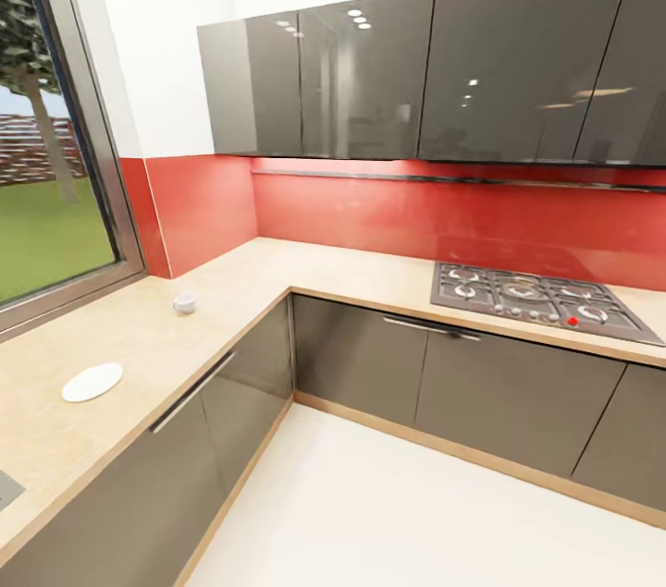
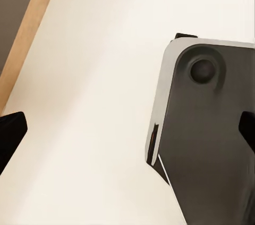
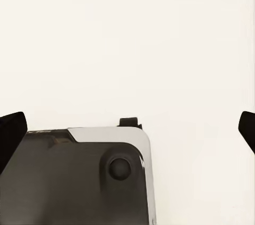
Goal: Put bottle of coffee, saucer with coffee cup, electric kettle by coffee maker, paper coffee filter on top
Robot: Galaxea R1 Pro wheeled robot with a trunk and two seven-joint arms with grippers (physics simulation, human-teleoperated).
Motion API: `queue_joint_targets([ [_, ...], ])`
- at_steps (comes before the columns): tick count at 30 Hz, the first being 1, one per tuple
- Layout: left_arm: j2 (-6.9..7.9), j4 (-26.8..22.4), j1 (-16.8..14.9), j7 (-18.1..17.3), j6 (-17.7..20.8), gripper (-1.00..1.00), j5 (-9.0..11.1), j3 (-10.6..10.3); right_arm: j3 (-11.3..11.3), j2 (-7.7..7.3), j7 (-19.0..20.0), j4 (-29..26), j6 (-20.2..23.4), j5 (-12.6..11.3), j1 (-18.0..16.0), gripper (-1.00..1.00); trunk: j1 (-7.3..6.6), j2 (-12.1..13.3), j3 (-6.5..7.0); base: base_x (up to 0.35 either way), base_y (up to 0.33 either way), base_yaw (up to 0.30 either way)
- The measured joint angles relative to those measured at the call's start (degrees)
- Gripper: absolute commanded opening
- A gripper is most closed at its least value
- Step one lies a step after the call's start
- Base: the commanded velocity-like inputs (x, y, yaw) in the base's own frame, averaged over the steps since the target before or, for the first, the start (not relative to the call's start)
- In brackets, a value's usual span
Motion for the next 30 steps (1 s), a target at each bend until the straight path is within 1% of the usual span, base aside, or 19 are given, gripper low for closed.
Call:
queue_joint_targets([
  [10,0.0,0.0,0.0,0.03,-0.01,1.0,0.01,0.0,-0.19,0.0,0.17,-0.17,-0.07,-0.08,0.0,1.0,0.0,0.0,0.0,0.213,-0.22,0.024],
  [27,0.0,0.01,0.0,0.03,-0.01,1.0,0.01,0.0,-0.29,0.0,0.02,-0.27,0.0,-0.09,-0.01,1.0,0.0,0.0,-0.17,0.226,-0.21,0.264],
  [30,0.02,0.01,0.0,0.03,-0.01,1.0,0.01,0.0,-0.28,-0.01,0.02,-0.31,0.0,-0.09,-0.01,1.0,0.0,0.0,-0.25,0.242,-0.197,0.133],
])
